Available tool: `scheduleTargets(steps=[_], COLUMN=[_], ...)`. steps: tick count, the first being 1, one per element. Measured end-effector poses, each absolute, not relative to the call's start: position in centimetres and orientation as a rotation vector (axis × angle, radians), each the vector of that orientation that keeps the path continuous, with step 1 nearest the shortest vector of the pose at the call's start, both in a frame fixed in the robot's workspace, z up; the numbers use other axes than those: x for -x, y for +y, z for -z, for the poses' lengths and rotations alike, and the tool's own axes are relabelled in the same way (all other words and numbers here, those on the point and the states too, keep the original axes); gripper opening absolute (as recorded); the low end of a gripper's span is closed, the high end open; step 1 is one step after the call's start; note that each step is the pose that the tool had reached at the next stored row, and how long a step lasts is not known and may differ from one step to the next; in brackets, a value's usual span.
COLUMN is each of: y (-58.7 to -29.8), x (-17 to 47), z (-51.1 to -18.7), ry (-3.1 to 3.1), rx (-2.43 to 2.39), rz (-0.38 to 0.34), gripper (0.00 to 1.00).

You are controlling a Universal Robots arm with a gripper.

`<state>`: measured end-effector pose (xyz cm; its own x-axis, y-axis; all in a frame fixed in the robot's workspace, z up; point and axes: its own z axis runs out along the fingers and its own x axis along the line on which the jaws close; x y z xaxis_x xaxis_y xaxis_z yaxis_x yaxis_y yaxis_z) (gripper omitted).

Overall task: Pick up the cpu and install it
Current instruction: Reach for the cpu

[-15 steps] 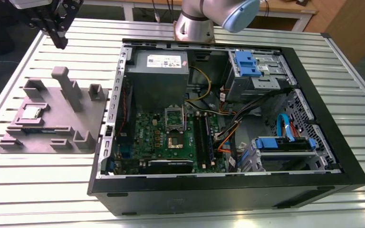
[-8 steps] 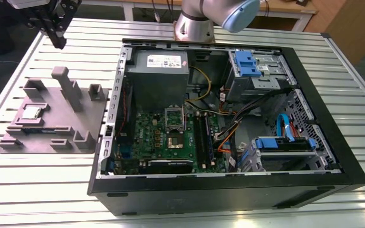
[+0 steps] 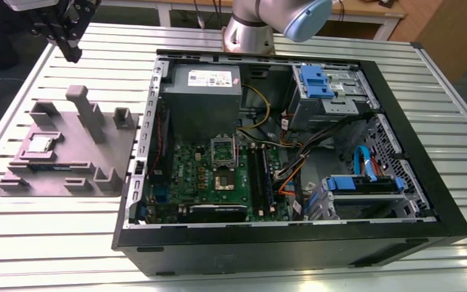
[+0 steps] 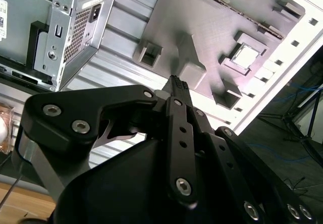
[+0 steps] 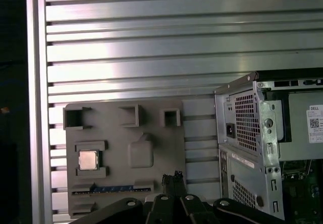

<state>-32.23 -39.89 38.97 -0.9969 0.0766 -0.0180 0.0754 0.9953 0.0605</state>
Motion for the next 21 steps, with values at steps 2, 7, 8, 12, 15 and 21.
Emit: scheduleTargets(steps=[2,7,8,12,15,21], y=[-39.90,-39.89,-39.89,-39.90,-39.90,-39.89], x=[32.34,32.50,32.52,32.53,32.54,32.69], z=[-38.96,-38.97,-38.97,-38.96,-38.97,-38.96], ry=[3.118,3.118,3.118,3.118,3.118,3.118], rx=[-0.119,-0.119,-0.119,-0.119,-0.119,-0.119], rz=[-0.093,-0.093,-0.093,-0.093,-0.093,-0.093], gripper=[0.10,0.10,0.10,0.10,0.10,0.10])
